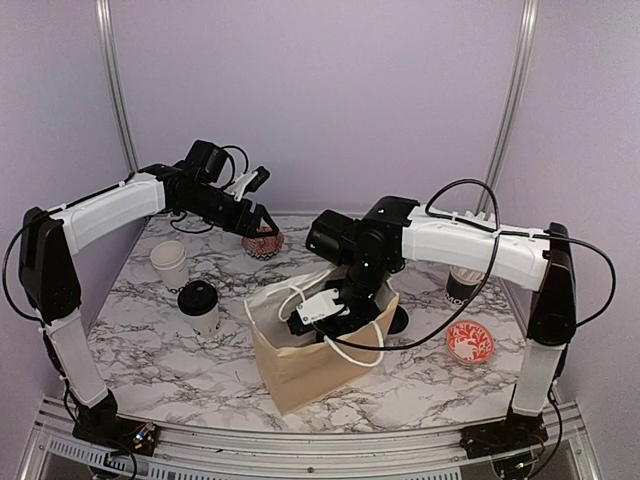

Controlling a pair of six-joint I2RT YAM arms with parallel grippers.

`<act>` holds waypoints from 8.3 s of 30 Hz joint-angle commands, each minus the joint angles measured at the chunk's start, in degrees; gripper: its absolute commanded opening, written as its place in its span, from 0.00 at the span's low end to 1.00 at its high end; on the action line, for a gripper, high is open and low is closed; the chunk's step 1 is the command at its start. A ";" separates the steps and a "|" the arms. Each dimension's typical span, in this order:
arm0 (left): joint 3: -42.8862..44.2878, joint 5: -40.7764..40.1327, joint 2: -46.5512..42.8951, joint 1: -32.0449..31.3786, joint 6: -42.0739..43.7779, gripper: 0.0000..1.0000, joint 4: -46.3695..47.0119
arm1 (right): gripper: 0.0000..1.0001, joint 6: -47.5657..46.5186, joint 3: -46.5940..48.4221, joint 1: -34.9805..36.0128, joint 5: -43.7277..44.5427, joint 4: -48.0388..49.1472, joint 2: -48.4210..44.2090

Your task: Pack the takeout coffee

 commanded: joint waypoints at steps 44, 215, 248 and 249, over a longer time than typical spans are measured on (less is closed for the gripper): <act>-7.08 -26.39 -24.45 -4.77 -2.65 0.83 -22.69 | 0.88 -0.36 16.74 -7.13 -4.31 -6.56 -5.57; 6.09 -29.44 -10.56 -31.07 -10.38 0.17 -21.67 | 0.66 15.35 4.13 -23.65 -12.97 21.64 -13.83; 19.07 -25.12 -5.93 -24.45 10.96 0.67 -24.77 | 0.65 14.88 -0.44 -24.88 -11.22 22.83 -18.70; 17.31 -25.52 -8.73 -24.54 10.90 0.71 -24.77 | 0.65 14.87 -0.45 -24.88 -11.22 22.83 -18.72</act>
